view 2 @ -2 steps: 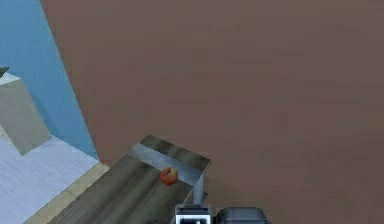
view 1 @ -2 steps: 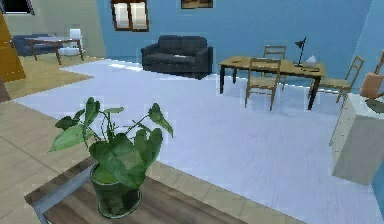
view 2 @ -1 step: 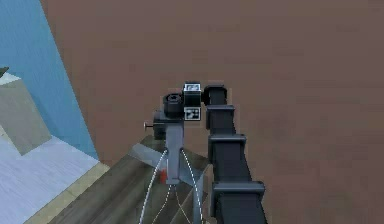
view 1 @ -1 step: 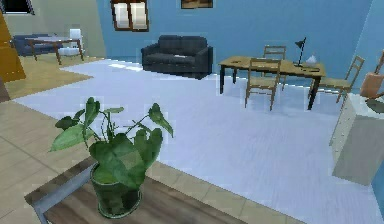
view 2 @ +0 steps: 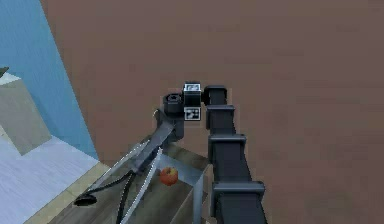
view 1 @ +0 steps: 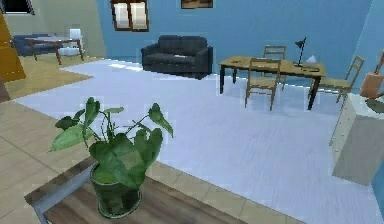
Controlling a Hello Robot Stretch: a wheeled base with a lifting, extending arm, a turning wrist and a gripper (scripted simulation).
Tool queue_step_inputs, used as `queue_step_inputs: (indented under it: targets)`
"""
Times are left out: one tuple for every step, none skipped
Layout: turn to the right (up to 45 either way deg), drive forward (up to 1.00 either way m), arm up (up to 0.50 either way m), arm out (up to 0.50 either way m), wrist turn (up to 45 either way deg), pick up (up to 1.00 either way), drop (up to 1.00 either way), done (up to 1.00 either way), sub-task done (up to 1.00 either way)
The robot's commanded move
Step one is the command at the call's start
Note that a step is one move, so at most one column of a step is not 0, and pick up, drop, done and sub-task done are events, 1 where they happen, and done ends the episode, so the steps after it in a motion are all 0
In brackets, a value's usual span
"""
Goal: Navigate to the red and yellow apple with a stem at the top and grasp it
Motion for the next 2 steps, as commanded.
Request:
queue_step_inputs:
  targets:
    - [0.0,0.00,0.00,0.00,45.0,0.00,0.00,0.00,0.00]
    - [0.0,0.00,0.00,0.00,45.0,0.00,0.00,0.00,0.00]
